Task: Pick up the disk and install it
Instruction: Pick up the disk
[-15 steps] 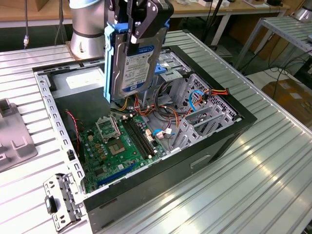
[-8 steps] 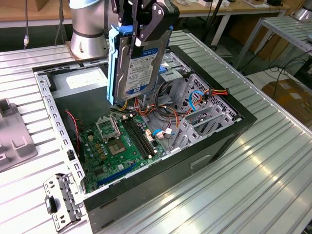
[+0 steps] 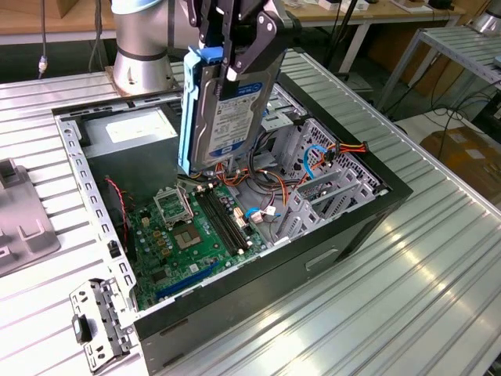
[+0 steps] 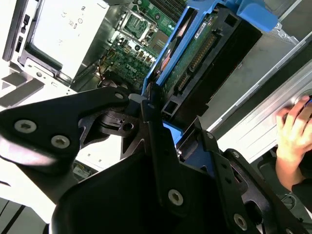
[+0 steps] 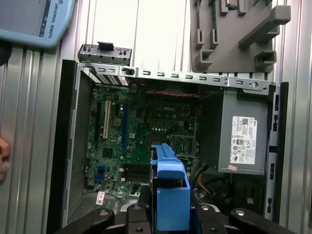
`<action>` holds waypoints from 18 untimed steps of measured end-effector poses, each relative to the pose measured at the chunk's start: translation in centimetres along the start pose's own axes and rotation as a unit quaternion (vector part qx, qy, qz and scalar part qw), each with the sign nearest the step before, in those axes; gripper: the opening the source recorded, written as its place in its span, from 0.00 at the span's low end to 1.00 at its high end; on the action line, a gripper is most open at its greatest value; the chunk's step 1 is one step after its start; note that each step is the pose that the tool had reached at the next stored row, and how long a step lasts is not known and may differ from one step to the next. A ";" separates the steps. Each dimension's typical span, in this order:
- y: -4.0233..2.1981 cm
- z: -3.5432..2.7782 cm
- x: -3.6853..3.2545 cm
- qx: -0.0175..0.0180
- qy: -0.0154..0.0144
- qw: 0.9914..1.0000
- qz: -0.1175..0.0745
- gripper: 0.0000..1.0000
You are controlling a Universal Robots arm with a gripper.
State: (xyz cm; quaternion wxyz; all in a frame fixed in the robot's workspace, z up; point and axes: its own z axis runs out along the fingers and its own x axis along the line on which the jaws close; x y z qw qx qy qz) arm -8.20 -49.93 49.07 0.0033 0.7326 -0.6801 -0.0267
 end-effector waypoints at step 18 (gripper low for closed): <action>-0.49 -0.05 1.74 0.000 0.000 1.000 0.000 0.37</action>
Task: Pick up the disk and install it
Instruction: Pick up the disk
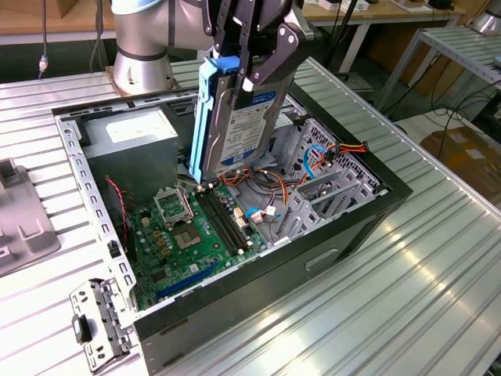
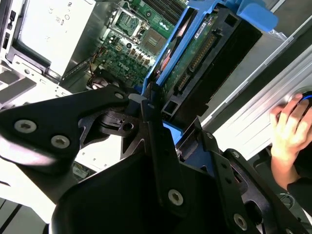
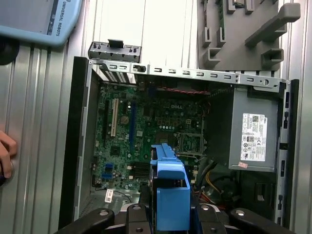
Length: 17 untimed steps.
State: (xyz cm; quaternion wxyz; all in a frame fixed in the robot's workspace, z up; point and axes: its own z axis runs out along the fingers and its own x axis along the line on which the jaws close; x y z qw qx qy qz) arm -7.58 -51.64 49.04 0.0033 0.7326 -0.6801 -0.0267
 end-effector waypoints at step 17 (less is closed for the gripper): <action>-0.56 -0.07 1.85 0.000 0.000 1.000 0.000 0.37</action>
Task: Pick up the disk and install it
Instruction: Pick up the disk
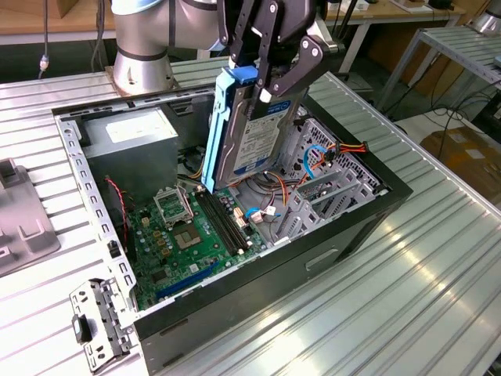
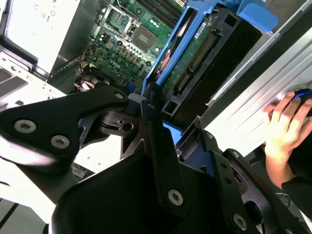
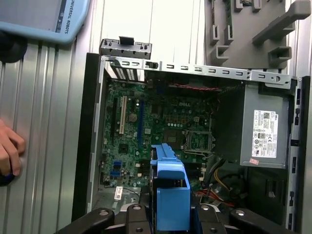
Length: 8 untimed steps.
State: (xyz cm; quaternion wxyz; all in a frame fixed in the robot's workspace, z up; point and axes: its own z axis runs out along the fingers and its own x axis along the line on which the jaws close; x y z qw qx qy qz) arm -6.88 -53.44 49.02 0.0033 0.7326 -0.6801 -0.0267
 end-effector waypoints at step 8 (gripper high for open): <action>-0.16 -0.02 1.07 0.000 0.000 1.000 0.000 0.37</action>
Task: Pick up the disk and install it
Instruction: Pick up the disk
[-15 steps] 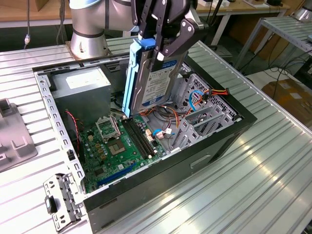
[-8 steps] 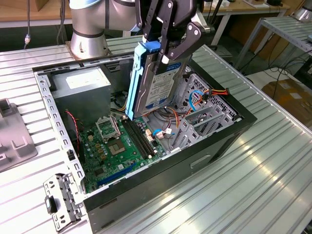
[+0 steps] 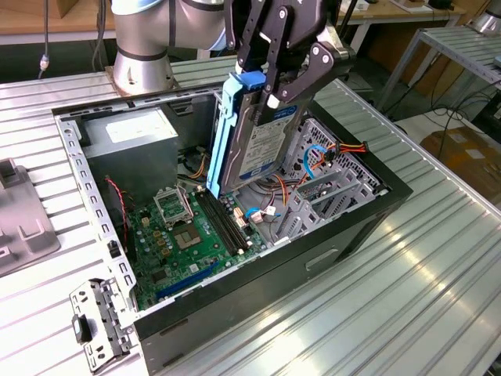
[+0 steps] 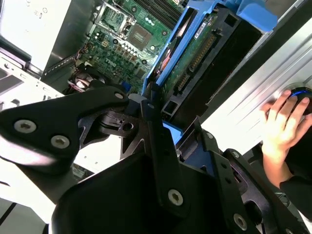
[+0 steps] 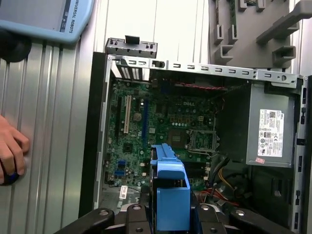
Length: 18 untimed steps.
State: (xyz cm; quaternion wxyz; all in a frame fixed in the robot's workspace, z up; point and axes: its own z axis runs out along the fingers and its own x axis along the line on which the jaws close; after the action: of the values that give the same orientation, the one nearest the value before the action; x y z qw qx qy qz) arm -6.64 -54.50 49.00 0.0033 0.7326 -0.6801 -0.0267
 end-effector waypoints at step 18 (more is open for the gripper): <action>-0.31 0.16 1.40 0.002 -0.014 0.999 0.032 0.37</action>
State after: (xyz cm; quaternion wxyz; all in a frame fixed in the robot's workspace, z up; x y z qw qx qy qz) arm -6.24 -55.86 48.78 -0.0070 0.7099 -0.7033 -0.0353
